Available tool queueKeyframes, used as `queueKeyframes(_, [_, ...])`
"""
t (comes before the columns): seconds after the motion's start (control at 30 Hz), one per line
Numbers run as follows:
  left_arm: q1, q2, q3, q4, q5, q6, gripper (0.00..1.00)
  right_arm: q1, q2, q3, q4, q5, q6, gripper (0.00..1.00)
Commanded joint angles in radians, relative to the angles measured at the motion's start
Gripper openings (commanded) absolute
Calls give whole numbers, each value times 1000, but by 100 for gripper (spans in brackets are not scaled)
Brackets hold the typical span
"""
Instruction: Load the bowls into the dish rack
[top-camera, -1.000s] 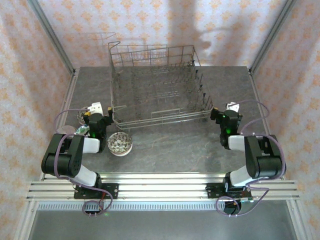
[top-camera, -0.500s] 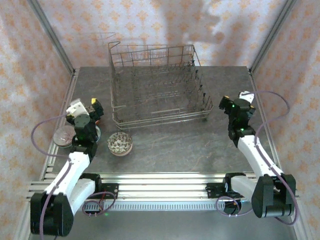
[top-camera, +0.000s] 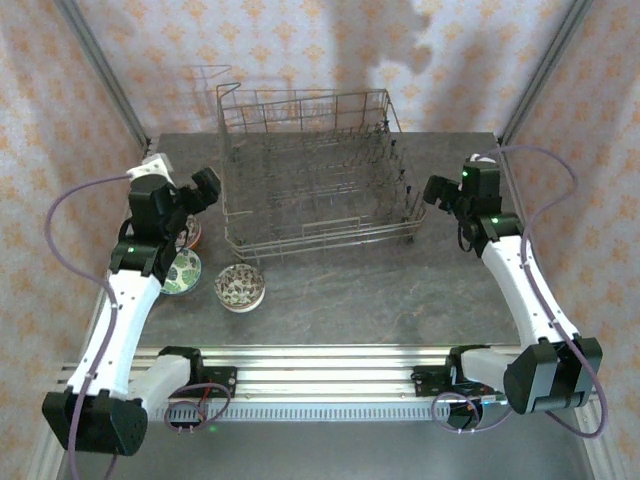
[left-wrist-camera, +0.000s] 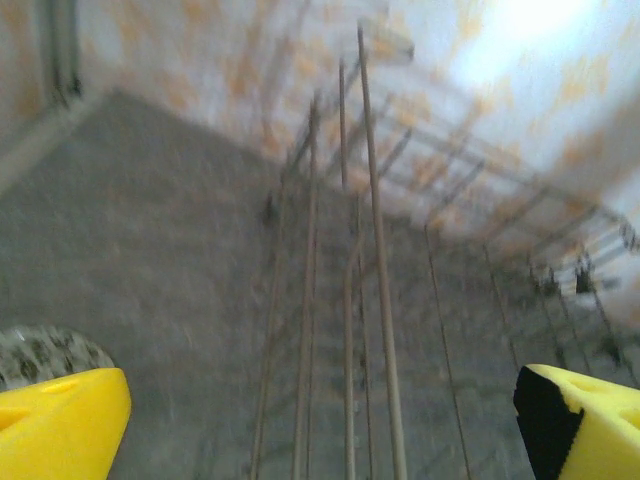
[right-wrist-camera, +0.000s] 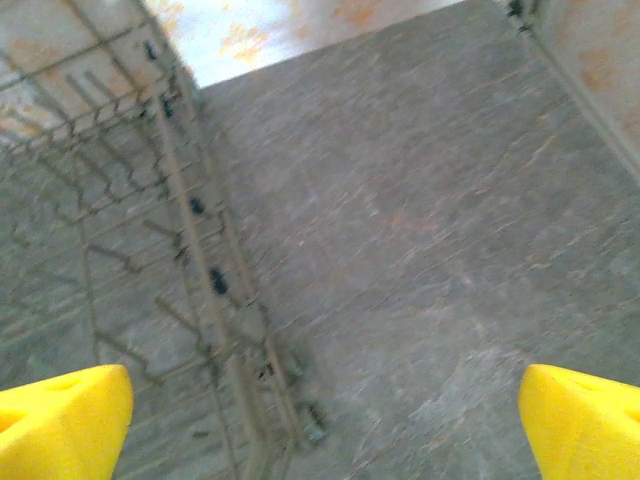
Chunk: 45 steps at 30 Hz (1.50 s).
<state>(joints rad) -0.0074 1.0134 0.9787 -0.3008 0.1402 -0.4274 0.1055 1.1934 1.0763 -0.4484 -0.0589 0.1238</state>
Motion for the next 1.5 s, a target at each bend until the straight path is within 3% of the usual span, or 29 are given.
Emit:
queueKeyframes(0.0, [-15, 69, 41, -94, 163, -28, 99, 34, 26, 47, -90, -48, -1, 98])
queueKeyframes(0.53, [-146, 213, 118, -190, 265, 64, 97, 60, 156, 125, -195, -35, -4, 96])
queueKeyframes(0.93, [-277, 283, 153, -232, 266, 114, 98, 56, 304, 194, -234, 72, 1, 92])
queueKeyframes(1.3, [-445, 340, 218, -277, 237, 154, 98, -67, 342, 220, -281, 128, 34, 88])
queueKeyframes(1.47, [-544, 361, 241, -277, 221, 112, 98, -142, 345, 241, -296, 141, 25, 90])
